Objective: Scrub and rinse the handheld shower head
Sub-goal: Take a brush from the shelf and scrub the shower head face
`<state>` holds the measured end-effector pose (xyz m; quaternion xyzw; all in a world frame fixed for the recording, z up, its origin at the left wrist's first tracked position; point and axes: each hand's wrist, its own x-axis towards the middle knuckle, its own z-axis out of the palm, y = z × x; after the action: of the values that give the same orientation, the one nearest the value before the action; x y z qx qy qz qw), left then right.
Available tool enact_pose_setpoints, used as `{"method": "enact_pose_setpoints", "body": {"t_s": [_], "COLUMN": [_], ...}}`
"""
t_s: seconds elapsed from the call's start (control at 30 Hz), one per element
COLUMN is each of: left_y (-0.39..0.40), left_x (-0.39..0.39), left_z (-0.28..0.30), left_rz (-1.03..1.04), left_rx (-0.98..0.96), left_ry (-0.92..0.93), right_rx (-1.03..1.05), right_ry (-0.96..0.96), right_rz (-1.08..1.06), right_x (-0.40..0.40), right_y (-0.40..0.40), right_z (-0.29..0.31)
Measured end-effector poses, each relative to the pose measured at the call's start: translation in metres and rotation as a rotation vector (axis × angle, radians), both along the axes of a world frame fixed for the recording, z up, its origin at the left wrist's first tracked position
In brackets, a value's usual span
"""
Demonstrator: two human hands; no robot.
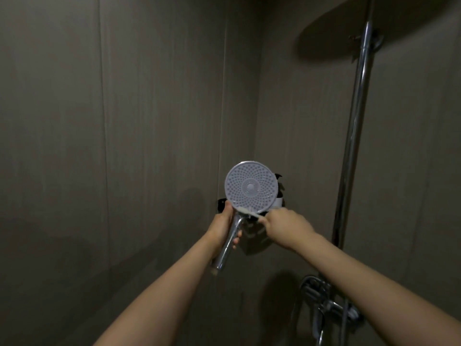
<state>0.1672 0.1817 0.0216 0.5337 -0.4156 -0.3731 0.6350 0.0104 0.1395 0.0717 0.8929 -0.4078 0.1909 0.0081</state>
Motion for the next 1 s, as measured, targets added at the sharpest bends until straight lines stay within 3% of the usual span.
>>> {"method": "enact_pose_setpoints", "body": {"t_s": [0.17,0.43,0.57,0.8,0.93,1.0], "left_y": [-0.007,-0.007,-0.01,-0.016,-0.02,-0.021], "left_x": [-0.004,0.013,0.014,0.021,0.017,0.015], "left_z": [0.007,-0.007,-0.006,0.008,0.0,0.002], "left_rz": [-0.009,0.026,-0.012,-0.055,-0.079,-0.088], "left_rx": [0.026,0.048,0.05,0.017,0.007,-0.023], "left_ry": [-0.029,-0.048,0.034,0.1,0.124,0.131], "right_rx": [-0.036,0.127,0.021,0.01,-0.067,-0.014], "right_ry": [-0.036,0.001,-0.016,0.268,0.11,0.197], "right_rz": [-0.007,-0.127,-0.058,0.086,0.049,0.117], "right_x": [0.021,0.002,0.001,0.009,0.011,0.016], "right_y": [0.004,-0.025,-0.014,0.001,-0.012,-0.009], "right_z": [0.011,0.002,0.002,-0.014,-0.003,-0.009]}}
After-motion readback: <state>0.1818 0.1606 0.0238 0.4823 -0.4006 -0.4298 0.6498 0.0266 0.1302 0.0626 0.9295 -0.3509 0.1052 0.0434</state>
